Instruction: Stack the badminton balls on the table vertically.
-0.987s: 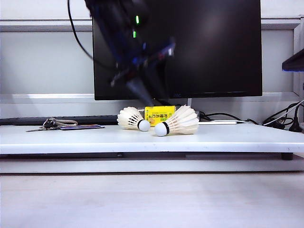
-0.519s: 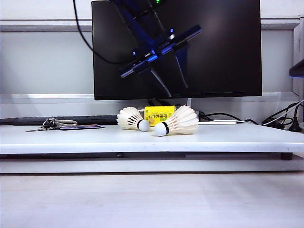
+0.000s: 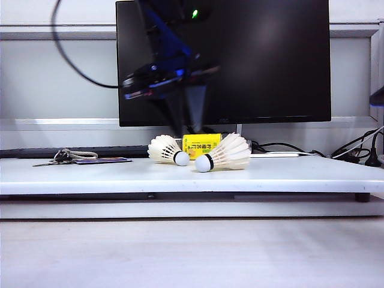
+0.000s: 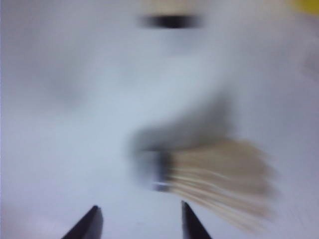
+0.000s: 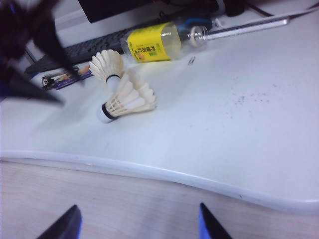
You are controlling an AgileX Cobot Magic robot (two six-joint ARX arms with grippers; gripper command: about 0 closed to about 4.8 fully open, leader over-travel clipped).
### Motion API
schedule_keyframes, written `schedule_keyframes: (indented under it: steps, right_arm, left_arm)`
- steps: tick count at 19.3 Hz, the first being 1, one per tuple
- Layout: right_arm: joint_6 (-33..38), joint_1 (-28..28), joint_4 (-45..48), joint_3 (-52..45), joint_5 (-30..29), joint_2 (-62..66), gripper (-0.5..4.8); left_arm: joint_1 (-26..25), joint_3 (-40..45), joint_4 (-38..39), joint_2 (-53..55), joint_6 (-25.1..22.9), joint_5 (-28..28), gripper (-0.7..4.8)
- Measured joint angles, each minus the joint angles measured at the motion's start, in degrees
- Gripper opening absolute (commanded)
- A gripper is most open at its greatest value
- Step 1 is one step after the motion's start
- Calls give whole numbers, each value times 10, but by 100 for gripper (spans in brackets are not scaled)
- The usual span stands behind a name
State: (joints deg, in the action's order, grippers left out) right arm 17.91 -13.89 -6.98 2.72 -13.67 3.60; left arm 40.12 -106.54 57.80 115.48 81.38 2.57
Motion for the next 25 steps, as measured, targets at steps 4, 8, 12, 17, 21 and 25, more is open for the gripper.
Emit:
schedule_keyframes:
  steps: [4, 8, 12, 17, 21, 25]
  right_arm:
    - [0, 0, 1, 0, 0, 0, 301]
    - [0, 0, 0, 0, -4, 0, 301]
    - [-11, -5, 0, 2, -52, 0, 302]
    - [-13, -37, -24, 83, 11, 47, 322]
    - [-28, -36, -103, 236, 10, 257, 328]
    - [-187, -36, -263, 493, -38, 494, 327]
  left_arm:
    - [1, 18, 8, 3, 68, 0, 206]
    - [3, 18, -35, 3, -95, -5, 206]
    - [8, 7, -53, -9, -475, 12, 205]
    - [21, 7, -42, -83, -656, 137, 96]
    - [21, 19, -51, -161, -740, 139, 96]
    - [21, 111, -35, -232, -778, 127, 96]
